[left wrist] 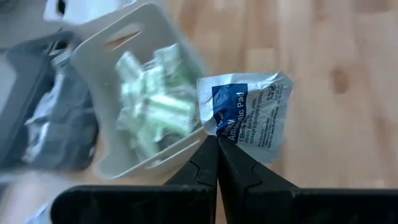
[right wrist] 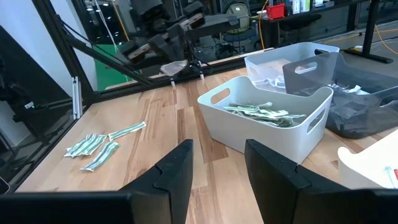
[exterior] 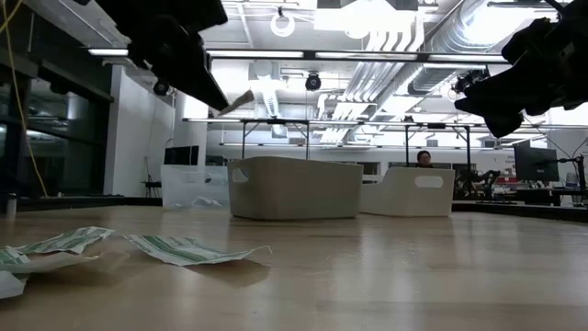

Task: Pick & Place First Aid Supplies
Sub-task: Put the alcohol pad into the transparent bin

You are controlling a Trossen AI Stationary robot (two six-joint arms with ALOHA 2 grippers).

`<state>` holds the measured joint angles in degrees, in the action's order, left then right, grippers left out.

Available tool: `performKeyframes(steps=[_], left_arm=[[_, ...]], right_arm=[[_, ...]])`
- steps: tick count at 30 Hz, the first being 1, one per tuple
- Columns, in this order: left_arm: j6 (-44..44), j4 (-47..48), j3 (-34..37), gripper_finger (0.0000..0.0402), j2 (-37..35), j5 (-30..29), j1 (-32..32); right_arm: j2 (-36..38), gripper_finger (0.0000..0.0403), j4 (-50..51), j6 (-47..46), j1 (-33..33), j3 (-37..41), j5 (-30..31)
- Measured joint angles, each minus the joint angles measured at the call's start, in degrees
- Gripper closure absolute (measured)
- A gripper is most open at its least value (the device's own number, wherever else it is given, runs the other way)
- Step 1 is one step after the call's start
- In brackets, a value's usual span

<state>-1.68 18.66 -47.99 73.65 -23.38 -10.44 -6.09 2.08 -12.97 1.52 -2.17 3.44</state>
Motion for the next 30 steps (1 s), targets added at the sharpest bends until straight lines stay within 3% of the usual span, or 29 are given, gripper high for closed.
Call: performKeyframes(steps=[7, 13, 22, 30], left_arm=[[0.59, 7.34, 0.00, 0.0401, -1.62, -2.56, 10.16], [6.66, 12.10, -0.07, 0.0401, -2.95, -2.62, 22.14], [20.33, 11.95, 0.00, 0.0401, -3.08, 0.98, 37.49], [38.12, 9.06, 0.00, 0.0401, -2.55, 6.83, 44.48]], right_arm=[[0.00, 0.0263, 0.00, 0.00, 0.02, 0.00, 0.00], [-0.23, 0.0263, -0.03, 0.00, 0.00, 0.00, 0.00], [-1.08, 0.0263, 0.00, 0.00, 0.02, 0.00, 0.00], [-1.07, 0.0263, 0.00, 0.00, 0.01, 0.00, 0.00]])
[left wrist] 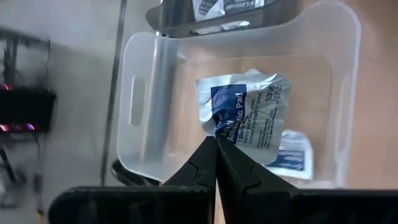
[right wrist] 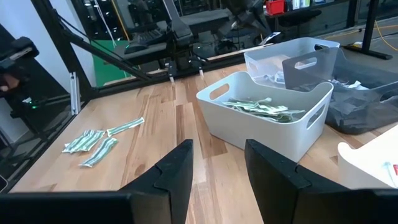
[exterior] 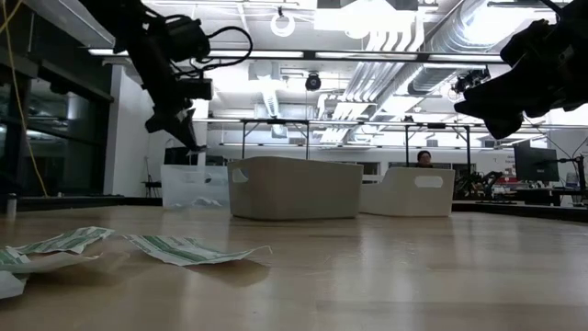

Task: Pick & Place First Aid Supplies
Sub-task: Put the alcohol pad into the transparent bin

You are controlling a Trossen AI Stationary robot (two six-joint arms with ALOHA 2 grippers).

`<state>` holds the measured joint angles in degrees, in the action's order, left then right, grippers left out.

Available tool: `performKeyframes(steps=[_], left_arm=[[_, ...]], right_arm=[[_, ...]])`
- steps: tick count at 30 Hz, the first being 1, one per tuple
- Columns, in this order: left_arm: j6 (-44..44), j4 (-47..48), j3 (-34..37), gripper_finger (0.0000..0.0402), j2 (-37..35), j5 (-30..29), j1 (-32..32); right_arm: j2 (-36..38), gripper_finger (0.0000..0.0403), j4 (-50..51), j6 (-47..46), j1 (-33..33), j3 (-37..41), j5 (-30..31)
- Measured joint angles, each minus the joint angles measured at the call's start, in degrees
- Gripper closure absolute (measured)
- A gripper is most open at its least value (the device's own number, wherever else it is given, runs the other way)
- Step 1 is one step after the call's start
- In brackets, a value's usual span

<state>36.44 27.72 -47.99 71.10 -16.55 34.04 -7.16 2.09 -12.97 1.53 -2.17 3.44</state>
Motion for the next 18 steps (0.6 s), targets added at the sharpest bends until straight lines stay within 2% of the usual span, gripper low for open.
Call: performKeyframes(steps=[6, 18], left_arm=[[9.34, -3.01, 0.00, 0.0401, 2.49, 2.65, 3.68], [10.43, -4.56, 0.00, 0.0401, 7.28, 2.75, 6.14]], right_arm=[[0.00, 0.0263, -0.02, 0.00, -0.01, 0.00, -0.02], [0.00, 0.0263, 0.00, 0.00, 0.01, 0.00, 0.00]])
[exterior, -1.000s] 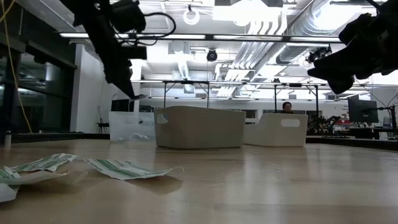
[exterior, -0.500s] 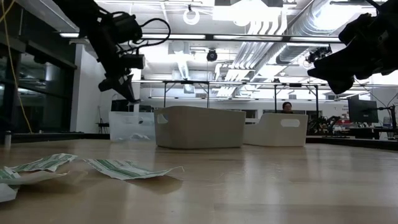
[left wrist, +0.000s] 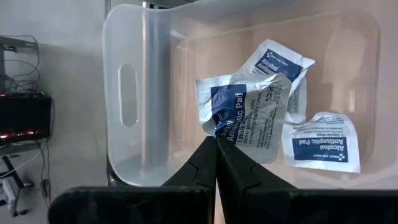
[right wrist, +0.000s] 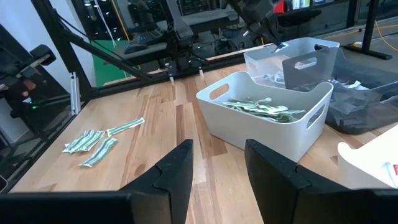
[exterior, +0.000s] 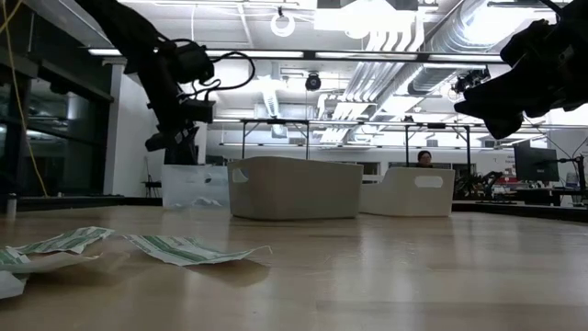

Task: Pick & Place First Aid Supplies
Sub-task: Put the alcohol pad into the transparent bin, then put the bandage pack into the gray bin

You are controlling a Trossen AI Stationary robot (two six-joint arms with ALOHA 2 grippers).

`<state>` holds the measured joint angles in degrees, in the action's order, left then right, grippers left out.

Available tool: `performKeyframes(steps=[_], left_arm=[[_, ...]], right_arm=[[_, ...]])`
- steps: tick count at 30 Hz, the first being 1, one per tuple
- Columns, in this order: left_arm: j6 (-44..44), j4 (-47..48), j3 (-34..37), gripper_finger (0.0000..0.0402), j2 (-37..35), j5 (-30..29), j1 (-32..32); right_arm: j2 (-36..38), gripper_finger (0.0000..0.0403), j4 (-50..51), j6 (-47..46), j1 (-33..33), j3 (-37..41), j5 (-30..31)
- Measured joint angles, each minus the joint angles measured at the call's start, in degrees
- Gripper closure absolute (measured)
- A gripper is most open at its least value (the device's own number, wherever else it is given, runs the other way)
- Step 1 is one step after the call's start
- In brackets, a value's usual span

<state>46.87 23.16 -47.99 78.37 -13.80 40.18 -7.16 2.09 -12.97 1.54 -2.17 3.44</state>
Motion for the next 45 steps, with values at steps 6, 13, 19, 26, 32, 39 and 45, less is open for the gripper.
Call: performKeyframes(steps=[6, 13, 19, 26, 32, 39, 45], left_arm=[[0.68, -0.72, 0.00, 0.0385, 0.72, 1.00, -0.05], [1.97, -2.58, 0.00, 0.0318, 0.73, 1.14, -0.07], [1.99, 0.78, -1.83, 0.0275, 0.71, 2.73, -0.07], [1.95, 13.11, -10.60, 0.0266, 0.46, 8.92, -0.07], [2.08, 23.29, -15.55, 0.0266, 0.32, 16.57, -0.09], [1.88, 31.97, -12.89, 0.0266, -4.86, 26.89, -3.14], [-7.10, 33.64, -9.37, 0.0266, -12.54, 24.17, -13.30]], right_arm=[[0.00, 0.0263, 0.00, 0.00, 0.00, 0.00, 0.00], [0.00, 0.0263, 0.00, 0.00, -0.02, 0.00, 0.00], [0.00, 0.0263, -0.02, 0.00, -0.02, 0.00, 0.00], [0.00, 0.0263, 0.00, 0.00, -0.01, 0.00, 0.00], [0.00, 0.0263, 0.00, 0.00, -0.02, 0.00, 0.00], [0.00, 0.0263, 0.00, 0.00, -0.02, 0.00, 0.00], [0.00, 0.0263, 0.00, 0.00, 0.00, 0.00, 0.00]])
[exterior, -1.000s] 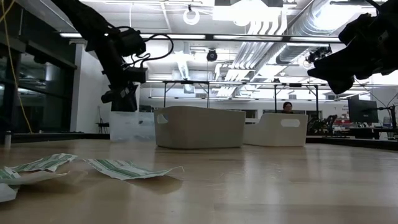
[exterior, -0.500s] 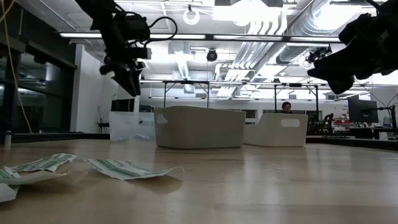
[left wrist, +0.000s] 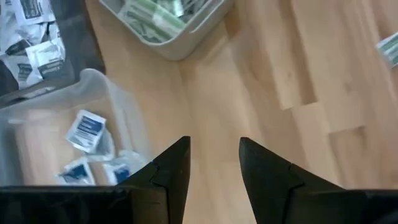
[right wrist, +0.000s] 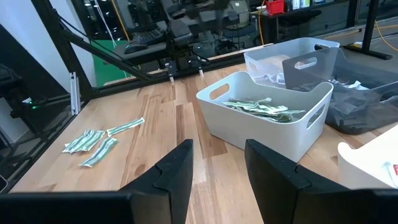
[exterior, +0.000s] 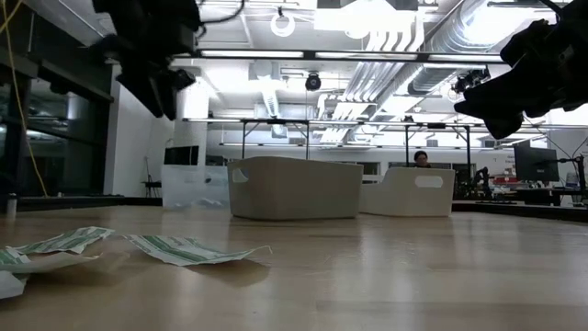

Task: Pick & Place First Aid Supplies
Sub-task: Put the bandage pack into the gray bin

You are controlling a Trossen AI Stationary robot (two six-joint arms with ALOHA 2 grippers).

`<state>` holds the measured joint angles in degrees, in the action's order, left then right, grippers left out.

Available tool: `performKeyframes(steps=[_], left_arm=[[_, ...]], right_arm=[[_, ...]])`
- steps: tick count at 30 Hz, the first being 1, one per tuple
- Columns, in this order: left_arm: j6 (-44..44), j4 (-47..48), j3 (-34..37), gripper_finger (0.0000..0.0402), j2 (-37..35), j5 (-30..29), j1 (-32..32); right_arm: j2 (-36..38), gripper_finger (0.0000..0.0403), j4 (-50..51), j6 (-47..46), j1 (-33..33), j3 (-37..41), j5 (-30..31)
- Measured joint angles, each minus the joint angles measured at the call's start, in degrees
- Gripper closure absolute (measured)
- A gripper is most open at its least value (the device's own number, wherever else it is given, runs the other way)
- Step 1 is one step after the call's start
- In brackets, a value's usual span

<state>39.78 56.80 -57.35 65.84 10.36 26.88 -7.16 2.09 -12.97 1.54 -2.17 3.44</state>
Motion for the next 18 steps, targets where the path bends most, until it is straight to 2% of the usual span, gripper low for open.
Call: performKeyframes(steps=[8, 12, 18], left_arm=[[-28.08, 0.39, 2.05, 0.0266, -6.52, -11.61, -20.32], [-40.63, -0.02, 2.13, 0.0266, -6.32, -18.34, -31.31], [-57.41, -0.60, 2.13, 0.0266, -2.06, -25.86, -44.93]], right_arm=[[0.00, 0.0263, 0.00, 0.00, 0.00, 0.00, 0.00], [0.00, 0.0263, 0.00, 0.00, -0.01, 0.00, 0.00], [0.00, 0.0263, -0.02, 0.00, 0.00, 0.00, 0.00]])
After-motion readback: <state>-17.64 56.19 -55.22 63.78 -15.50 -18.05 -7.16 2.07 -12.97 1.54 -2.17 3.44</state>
